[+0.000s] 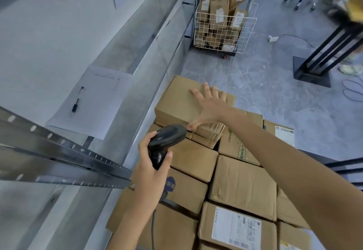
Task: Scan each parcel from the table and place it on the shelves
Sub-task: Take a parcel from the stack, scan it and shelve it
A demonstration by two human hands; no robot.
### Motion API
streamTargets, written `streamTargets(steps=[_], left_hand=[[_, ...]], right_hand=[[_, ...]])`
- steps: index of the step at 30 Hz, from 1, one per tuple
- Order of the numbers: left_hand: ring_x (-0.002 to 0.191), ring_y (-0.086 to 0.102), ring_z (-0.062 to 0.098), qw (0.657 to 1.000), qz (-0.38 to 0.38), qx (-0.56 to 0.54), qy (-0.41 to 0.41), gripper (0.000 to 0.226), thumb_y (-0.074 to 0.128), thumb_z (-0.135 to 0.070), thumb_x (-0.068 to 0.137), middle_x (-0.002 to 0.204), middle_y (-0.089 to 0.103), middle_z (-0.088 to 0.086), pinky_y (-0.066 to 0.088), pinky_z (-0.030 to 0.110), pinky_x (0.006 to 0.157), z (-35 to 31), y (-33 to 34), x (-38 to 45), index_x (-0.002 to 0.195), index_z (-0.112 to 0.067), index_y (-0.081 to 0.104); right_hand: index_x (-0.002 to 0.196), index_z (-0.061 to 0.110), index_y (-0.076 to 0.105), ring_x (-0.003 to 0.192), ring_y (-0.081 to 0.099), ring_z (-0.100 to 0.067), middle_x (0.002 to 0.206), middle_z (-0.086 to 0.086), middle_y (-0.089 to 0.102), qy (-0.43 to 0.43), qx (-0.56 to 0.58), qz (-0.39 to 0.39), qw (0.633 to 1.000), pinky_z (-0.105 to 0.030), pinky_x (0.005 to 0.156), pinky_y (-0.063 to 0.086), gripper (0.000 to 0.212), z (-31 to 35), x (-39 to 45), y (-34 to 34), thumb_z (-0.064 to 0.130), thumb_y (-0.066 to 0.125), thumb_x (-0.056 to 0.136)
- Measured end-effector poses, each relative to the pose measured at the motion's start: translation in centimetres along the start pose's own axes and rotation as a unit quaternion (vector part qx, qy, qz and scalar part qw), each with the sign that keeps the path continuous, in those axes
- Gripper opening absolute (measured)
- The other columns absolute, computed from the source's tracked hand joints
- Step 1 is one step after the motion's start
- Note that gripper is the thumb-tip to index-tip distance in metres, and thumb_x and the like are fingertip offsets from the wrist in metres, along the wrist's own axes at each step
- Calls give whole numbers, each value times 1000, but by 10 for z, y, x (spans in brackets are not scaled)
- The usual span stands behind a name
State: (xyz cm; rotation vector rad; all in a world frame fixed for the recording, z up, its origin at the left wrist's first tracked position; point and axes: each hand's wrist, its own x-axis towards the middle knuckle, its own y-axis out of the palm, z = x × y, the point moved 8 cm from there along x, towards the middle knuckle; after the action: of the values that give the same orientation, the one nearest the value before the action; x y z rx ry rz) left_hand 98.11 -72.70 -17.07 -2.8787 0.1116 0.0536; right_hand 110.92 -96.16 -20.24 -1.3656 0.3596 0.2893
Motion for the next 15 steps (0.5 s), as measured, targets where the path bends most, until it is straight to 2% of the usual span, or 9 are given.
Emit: streamTargets(steps=[3,6,10,13,15], left_hand=[[99,68,34,1000,-9,-3,-2,65,70,-19,92,121,66,6,58,50,91,0,-3,-4,123,-68,39],[96,69,28,1000,-14,-10,2,65,70,-19,92,119,67,3,60,39,88,0,-7,-8,122,-69,39],[88,69,23,999,-36,-32,11,66,69,-14,93,118,66,0,59,32,80,-2,-17,-15,120,-68,42],[76,68,18,996,-59,-69,15,67,69,-9,93,110,67,-10,59,30,72,-5,-24,-21,119,-66,44],[69,67,16,992,-75,-96,18,65,68,-7,94,103,67,-7,58,25,70,-7,-29,-24,121,-61,45]], right_hand=[[160,29,3,150,-2,-51,165,-26,-7,-16,-24,-53,998,-66,117,5,136,4,-4,-3,83,73,57],[159,27,11,147,9,-51,163,-27,4,-18,-35,-91,995,-62,115,13,131,7,-9,-6,84,70,57],[158,26,17,146,13,-49,163,-26,7,-4,-29,-148,989,-59,115,15,128,6,-23,-20,86,68,56],[158,28,19,146,14,-47,163,-23,8,7,17,-188,982,-58,116,16,127,5,-42,-36,84,69,56],[158,28,19,147,14,-45,163,-22,9,11,51,-205,977,-58,116,17,128,8,-61,-44,85,67,54]])
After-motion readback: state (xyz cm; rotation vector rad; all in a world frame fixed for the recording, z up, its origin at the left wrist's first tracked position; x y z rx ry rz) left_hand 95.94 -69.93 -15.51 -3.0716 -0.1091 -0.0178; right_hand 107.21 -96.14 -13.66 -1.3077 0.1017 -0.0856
